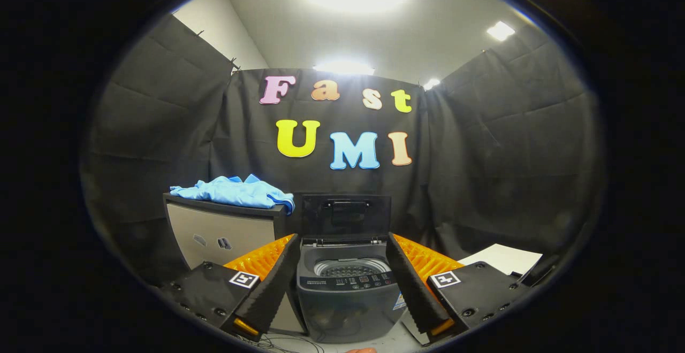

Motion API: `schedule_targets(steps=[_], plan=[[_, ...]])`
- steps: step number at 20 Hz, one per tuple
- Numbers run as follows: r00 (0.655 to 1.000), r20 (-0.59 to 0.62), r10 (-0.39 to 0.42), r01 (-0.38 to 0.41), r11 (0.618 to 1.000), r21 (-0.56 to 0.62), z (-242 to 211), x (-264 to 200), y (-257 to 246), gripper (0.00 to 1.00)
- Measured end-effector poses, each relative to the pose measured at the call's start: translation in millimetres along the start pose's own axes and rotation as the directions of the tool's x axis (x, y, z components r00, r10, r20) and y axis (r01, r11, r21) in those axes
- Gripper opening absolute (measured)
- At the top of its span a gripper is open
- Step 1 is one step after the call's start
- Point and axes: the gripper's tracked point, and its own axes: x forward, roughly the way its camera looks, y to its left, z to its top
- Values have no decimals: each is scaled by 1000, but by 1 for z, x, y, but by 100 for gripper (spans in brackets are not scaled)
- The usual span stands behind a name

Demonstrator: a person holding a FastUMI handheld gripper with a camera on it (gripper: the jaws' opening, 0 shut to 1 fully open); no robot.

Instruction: Put the clothes into the washing machine and then close the washing machine lid.

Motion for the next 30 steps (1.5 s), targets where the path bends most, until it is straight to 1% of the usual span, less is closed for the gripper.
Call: schedule_targets(steps=[6,12,14,20,23,25,28,30], plan=[[1000,-10,15,-15,1000,4,2,9,7,100],[999,10,36,-36,999,-12,26,20,11,100],[999,14,41,-41,999,4,41,26,12,100],[999,42,33,-37,996,77,107,44,7,100],[998,25,59,-61,991,116,131,51,8,100],[998,23,59,-61,988,139,147,58,3,99],[999,3,54,-54,988,144,165,71,-3,99],[998,8,63,-63,986,155,180,80,-1,98]])
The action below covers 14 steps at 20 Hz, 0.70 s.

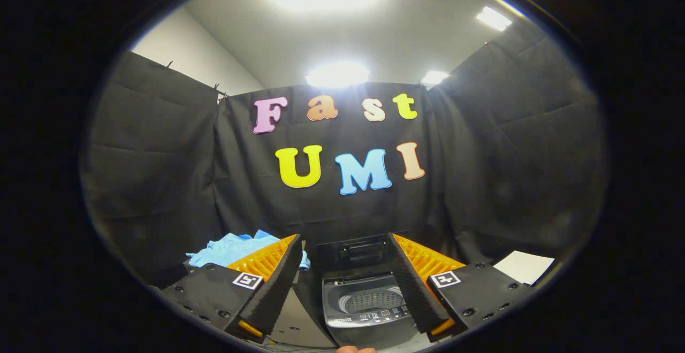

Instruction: Put the clothes into the washing machine and then close the washing machine lid.

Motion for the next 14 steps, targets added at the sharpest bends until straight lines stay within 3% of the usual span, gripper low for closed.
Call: schedule_targets(steps=[8,14], plan=[[993,-96,63,-71,995,-75,7,45,25,98],[968,-166,188,-204,975,-85,-5,85,81,98]])
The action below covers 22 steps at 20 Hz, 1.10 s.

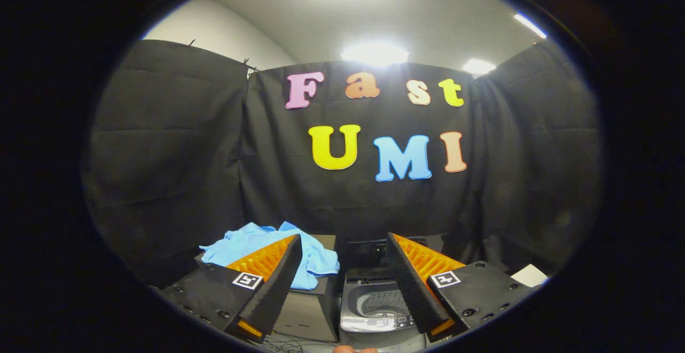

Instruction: Put the clothes into the washing machine and then close the washing machine lid.

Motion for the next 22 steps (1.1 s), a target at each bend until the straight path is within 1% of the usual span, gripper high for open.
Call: schedule_targets(steps=[5,8,11,15,20,22], plan=[[994,-62,93,-92,996,13,-4,43,41,98],[975,-142,169,-164,985,44,-17,70,75,98],[958,-183,222,-212,975,71,-21,95,105,98],[939,-238,248,-245,969,42,-34,125,142,98],[922,-298,246,-267,963,-30,-58,161,176,98],[920,-318,228,-259,964,-56,-68,174,183,98]])
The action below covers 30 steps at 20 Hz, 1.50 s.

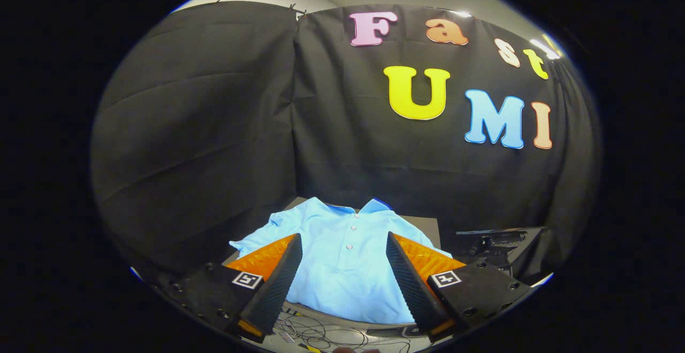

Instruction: Put the clothes into the washing machine and then close the washing machine lid.

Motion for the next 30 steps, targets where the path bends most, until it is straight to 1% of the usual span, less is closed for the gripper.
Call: schedule_targets(steps=[2,6,11,18,30], plan=[[1000,-28,-4,3,1000,-18,-7,19,4,98],[998,-64,-8,8,1000,-2,-16,48,6,98],[991,-131,-25,28,999,20,-39,77,-6,98],[982,-188,-16,32,996,84,-62,90,-10,98],[964,-264,-16,35,997,69,-92,100,-10,98]])
